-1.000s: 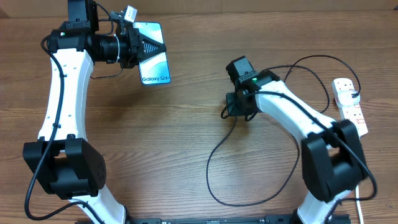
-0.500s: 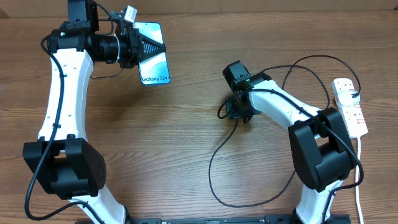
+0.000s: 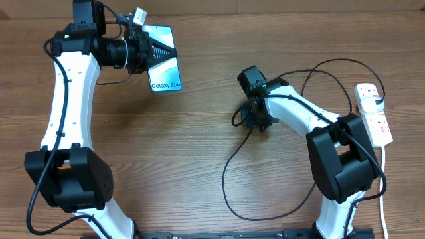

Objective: Plug charger to phone and switch on socket

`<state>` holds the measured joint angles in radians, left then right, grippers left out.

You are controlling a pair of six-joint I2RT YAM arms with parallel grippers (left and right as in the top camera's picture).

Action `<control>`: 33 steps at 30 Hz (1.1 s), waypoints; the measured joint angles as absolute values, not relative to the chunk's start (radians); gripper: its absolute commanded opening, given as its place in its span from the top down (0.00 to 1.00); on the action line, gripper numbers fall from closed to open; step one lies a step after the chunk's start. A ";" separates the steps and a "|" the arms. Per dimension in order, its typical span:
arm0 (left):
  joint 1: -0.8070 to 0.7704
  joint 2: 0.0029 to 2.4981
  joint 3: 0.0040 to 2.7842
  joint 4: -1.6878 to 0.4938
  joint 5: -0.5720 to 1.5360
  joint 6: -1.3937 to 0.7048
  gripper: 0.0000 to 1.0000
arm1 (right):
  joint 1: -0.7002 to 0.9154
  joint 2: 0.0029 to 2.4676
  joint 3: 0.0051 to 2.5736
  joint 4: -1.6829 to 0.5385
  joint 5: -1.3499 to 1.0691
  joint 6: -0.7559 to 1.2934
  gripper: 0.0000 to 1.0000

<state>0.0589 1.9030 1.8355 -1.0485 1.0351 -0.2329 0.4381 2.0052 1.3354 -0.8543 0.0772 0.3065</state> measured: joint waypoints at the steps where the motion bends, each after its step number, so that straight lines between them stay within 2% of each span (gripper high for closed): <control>1: 0.059 1.903 1.835 -1.048 1.035 -0.233 0.96 | 0.438 2.005 1.335 -0.861 0.074 0.319 0.79; 4: 0.059 1.903 1.835 -1.049 1.035 -0.232 0.96 | 0.439 2.005 1.335 -0.891 0.059 0.355 0.82; 25: 0.059 1.903 1.835 -1.070 1.035 -0.232 0.96 | 0.438 2.005 1.335 -0.883 0.050 0.478 0.82; 31: 0.059 1.903 1.835 -1.070 1.035 -0.232 0.96 | 0.438 2.005 1.335 -0.873 0.051 0.512 0.95; 33: 0.059 1.903 1.835 -1.070 1.035 -0.232 0.96 | 0.438 2.005 1.335 -0.869 0.052 0.526 0.96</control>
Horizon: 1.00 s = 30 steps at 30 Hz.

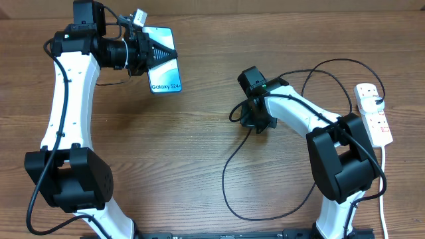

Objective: Plug charger to phone and switch on socket

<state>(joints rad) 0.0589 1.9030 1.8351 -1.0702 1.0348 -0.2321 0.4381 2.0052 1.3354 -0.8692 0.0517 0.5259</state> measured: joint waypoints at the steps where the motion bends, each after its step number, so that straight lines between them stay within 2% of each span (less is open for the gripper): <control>1: 0.059 1.903 1.835 -1.070 1.035 -0.232 0.96 | 0.439 2.005 1.335 -0.867 0.052 0.529 0.96; 7: 0.059 1.903 1.835 -1.070 1.035 -0.232 0.96 | 0.438 2.005 1.335 -0.863 0.052 0.541 0.96; 11: 0.059 1.903 1.835 -1.070 1.027 -0.232 0.96 | 0.439 2.005 1.335 -0.855 0.052 0.546 0.86; 14: 0.059 1.903 1.835 -1.070 1.020 -0.232 0.96 | 0.439 2.005 1.335 -0.850 0.052 0.547 0.84; 17: 0.059 1.903 1.835 -1.070 1.019 -0.232 0.96 | 0.438 2.005 1.335 -0.848 0.052 0.546 0.84; 21: 0.059 1.903 1.835 -1.070 1.016 -0.232 0.96 | 0.438 2.006 1.335 -0.847 0.053 0.546 0.96; 30: 0.059 1.903 1.835 -1.070 1.016 -0.232 0.96 | 0.438 2.006 1.335 -0.812 0.049 0.501 0.96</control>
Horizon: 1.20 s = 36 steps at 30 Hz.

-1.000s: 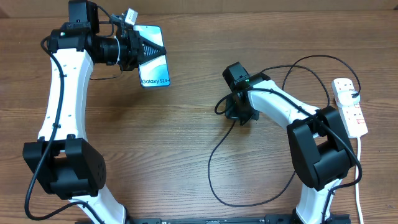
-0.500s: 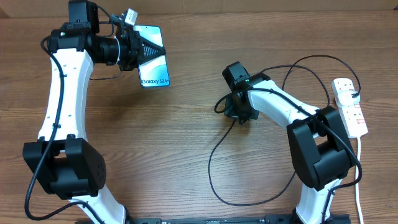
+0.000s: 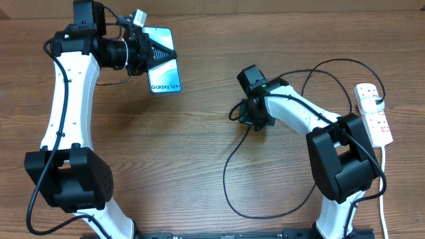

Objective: Plug charger to phone and switch on socket

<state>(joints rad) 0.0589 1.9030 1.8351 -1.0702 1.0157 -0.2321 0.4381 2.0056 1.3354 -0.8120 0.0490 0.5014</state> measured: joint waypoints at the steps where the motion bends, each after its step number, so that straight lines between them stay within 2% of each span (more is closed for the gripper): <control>1: 0.059 1.903 1.835 -1.070 1.016 -0.232 0.96 | 0.438 2.006 1.336 -0.810 0.041 0.483 0.96; 5: 0.059 1.903 1.835 -1.068 1.016 -0.232 0.96 | 0.438 2.002 1.359 -0.830 -0.060 0.373 0.96; 13: 0.059 1.903 1.835 -1.050 1.018 -0.259 0.96 | 0.438 1.787 1.382 -0.745 -0.505 0.118 0.96; 17: 0.059 1.903 1.835 -1.022 1.065 -0.268 0.96 | 0.439 1.719 1.402 -0.691 -0.803 0.030 0.96; 25: 0.059 1.903 1.835 -0.802 1.362 -0.268 0.96 | 0.439 1.721 1.404 -0.592 -1.168 -0.012 0.96; 31: 0.059 1.903 1.835 -0.761 1.437 -0.312 0.96 | 0.439 1.721 1.404 -0.503 -1.287 0.024 0.96; 36: 0.052 1.903 1.835 -0.702 1.438 -0.440 0.96 | 0.438 1.721 1.404 -0.353 -1.324 0.150 0.96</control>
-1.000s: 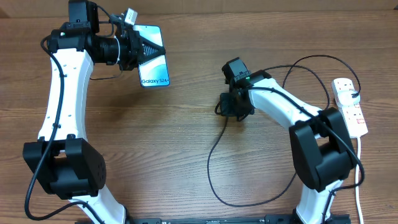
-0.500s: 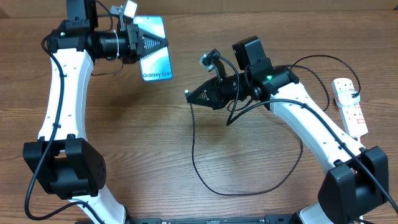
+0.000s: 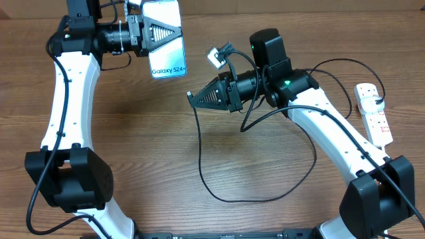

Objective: Plug charger to phone and switch on socket

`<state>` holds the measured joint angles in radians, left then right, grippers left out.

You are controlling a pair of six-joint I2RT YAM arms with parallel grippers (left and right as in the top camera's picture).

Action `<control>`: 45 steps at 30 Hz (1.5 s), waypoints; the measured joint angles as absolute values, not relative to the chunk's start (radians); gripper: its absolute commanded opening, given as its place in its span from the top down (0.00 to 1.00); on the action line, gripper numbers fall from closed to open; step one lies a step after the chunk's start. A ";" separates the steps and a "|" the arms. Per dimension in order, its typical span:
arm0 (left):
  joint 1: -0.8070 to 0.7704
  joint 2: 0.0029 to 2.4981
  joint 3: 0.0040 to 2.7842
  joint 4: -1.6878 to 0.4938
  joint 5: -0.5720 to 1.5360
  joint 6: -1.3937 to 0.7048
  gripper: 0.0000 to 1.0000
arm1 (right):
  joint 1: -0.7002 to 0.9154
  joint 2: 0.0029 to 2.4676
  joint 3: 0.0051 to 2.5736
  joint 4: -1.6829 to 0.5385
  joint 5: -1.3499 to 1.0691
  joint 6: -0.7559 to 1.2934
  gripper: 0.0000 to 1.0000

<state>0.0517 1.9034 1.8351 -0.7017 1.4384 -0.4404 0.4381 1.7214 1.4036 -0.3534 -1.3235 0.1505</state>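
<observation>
A phone (image 3: 167,58) with a light blue screen reading "Galaxy S24" is held off the table at the far left. My left gripper (image 3: 166,30) is shut on its upper half. My right gripper (image 3: 192,99) points left at mid-table, below and right of the phone. It is shut on the end of the black charger cable (image 3: 200,159). The plug itself is too small to make out. The cable hangs from the fingertips, loops across the near table and runs back toward the white power strip (image 3: 376,118) at the right edge.
The wooden table (image 3: 133,153) carries only the cable loop and the power strip. A black plug (image 3: 375,101) sits in the strip's far socket. The left arm base (image 3: 66,179) and right arm base (image 3: 378,199) stand at the near corners.
My right gripper was down on the table over the cable end. Now it is raised and turned to the left, holding the cable end. The left gripper holds the phone a little farther back and to the right.
At all three earlier moments my left gripper held the phone at the far left. My right gripper stayed low over the cable end at mid-table, barely shifting. Now the cable end is lifted in the right gripper and sits near the phone's lower edge.
</observation>
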 measured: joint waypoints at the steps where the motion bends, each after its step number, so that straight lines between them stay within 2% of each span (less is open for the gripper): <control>1: 0.047 1.903 1.835 -0.698 1.432 -0.462 0.96 | 0.439 1.721 1.404 -0.332 -1.324 0.171 0.96; 17: -0.014 1.903 1.835 -0.571 1.317 -0.743 0.96 | 0.439 1.721 1.404 -0.178 -1.251 0.438 0.96; 45: -0.020 1.903 1.835 -0.542 1.351 -0.757 0.96 | 0.439 1.721 1.404 -0.063 -1.203 0.558 0.96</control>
